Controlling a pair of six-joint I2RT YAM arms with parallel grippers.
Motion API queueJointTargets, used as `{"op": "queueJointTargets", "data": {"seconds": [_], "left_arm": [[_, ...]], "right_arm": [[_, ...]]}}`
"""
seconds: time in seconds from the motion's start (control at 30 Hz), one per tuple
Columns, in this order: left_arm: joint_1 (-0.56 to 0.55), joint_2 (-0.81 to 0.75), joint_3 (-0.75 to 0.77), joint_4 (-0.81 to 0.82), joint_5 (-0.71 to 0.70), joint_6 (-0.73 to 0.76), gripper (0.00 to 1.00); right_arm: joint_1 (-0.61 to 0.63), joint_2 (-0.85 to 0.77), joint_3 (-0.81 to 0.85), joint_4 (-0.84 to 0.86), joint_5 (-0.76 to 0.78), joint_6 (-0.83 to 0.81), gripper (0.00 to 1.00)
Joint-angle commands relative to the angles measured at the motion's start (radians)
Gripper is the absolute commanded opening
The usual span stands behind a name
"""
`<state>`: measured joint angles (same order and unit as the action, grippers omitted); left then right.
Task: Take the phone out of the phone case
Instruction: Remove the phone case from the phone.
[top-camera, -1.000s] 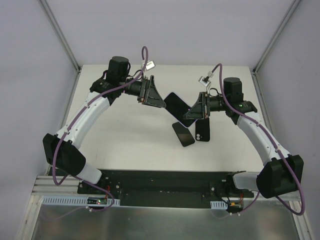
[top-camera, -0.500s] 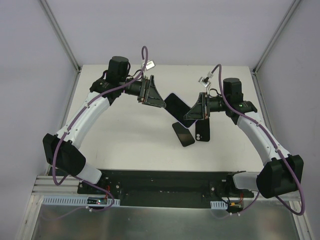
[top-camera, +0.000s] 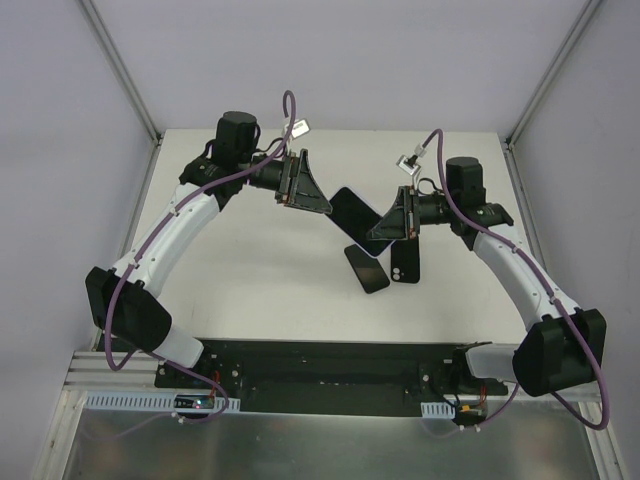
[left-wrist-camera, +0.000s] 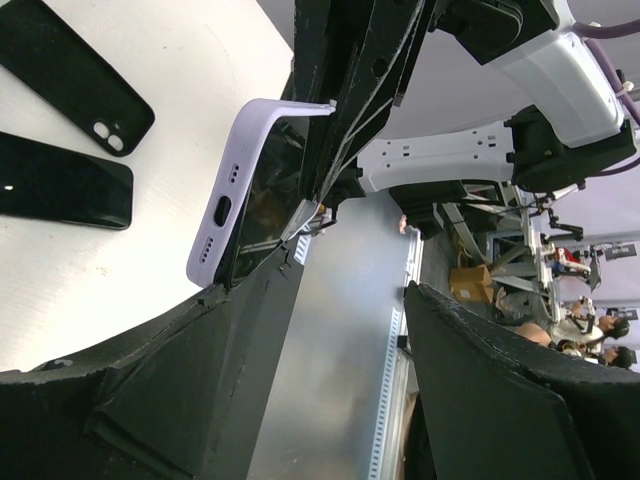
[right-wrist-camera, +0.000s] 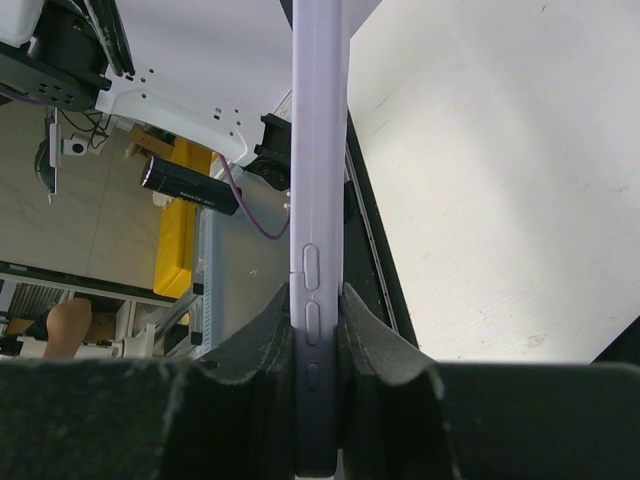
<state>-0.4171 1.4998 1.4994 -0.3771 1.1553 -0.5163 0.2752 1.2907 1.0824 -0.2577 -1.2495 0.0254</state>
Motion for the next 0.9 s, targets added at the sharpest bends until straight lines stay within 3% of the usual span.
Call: {"op": "queueJointTargets", "data": {"seconds": [0.0,0.87], "left_arm": [[0.001,0.008,0.033,0.067,0.030,-0.017,0.73],[-0.040,0.083,0.012,0.104,-0.016,0.048,0.72]], "right_arm": [[0.009,-0.027,0.001,0.100,-0.077,0.037,0.00],[0.018,-0.034,-0.022,0.285,-0.154,0.189,0.00]]}}
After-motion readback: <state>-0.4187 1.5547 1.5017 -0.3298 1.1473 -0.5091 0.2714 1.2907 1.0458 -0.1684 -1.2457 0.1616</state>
